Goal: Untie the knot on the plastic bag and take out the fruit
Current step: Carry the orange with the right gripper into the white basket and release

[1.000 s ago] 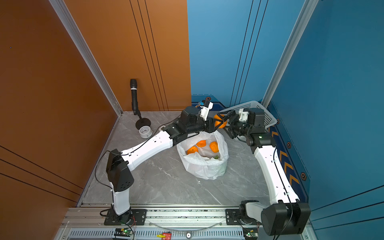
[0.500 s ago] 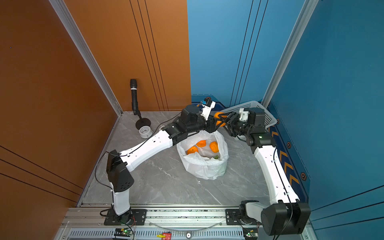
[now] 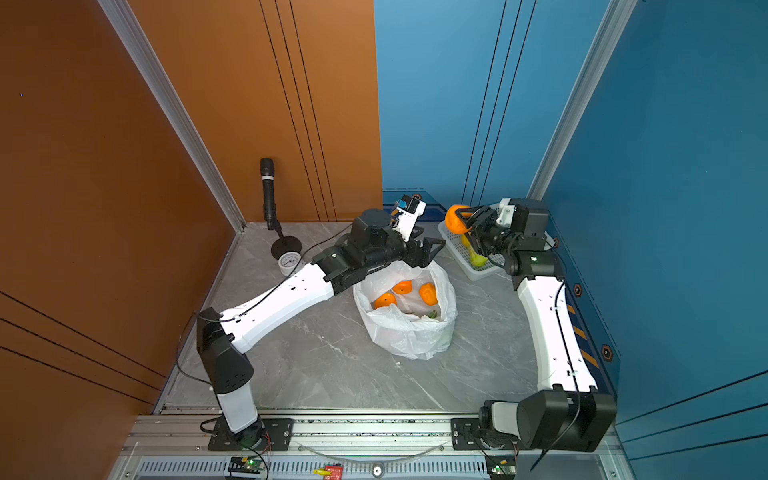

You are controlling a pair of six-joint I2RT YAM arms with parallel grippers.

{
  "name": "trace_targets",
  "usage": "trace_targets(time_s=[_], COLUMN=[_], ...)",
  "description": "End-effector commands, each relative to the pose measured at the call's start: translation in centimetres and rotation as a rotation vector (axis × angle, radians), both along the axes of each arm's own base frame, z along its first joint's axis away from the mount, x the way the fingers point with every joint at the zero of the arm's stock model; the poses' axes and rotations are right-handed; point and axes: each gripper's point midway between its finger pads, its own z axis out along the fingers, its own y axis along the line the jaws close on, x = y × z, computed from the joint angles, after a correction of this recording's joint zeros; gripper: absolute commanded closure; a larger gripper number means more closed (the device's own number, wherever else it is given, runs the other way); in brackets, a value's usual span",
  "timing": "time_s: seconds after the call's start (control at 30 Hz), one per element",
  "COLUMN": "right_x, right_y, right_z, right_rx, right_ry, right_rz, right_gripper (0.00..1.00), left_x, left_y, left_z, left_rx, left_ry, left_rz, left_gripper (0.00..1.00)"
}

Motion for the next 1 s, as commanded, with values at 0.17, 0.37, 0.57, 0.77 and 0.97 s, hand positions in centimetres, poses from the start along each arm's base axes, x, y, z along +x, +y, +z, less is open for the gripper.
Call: trace_targets(time_s=[0.17, 0.37, 0.57, 0.77, 0.97], right_x=[4.1, 7.1, 10.4, 13.7, 16.6], right_y=[-5.9, -9.4, -12.6, -14.7, -16.6], right_z=[-5.1, -9.7, -12.9, -16.5, -19.3], right_rx=[-0.256, -0.380, -0.452, -0.496, -0.533], right_ry=[0.146, 0.282, 0.366, 0.428, 0.461], right_rz=[-0.101, -0.146, -0.198, -0.220, -0.247], right_gripper=[0.39, 0.37, 0.37, 0.37, 0.37], left_x=[-1.2, -2.1, -2.3, -1.3, -0.6], left_y=[1.6, 1.6, 2.3, 3.6, 4.8], left_z=[0.4, 0.5, -1.0, -1.8, -2.7], left_rx=[0.038, 0.050, 0.111, 0.132, 0.159], left_ry=[-0.052, -0.076, -0.036, 0.006, 0.034], left_rz=[-0.049, -0.137, -0.192, -0.179, -0.158], left_gripper=[0.18, 0.15, 0.15, 0.15, 0.15])
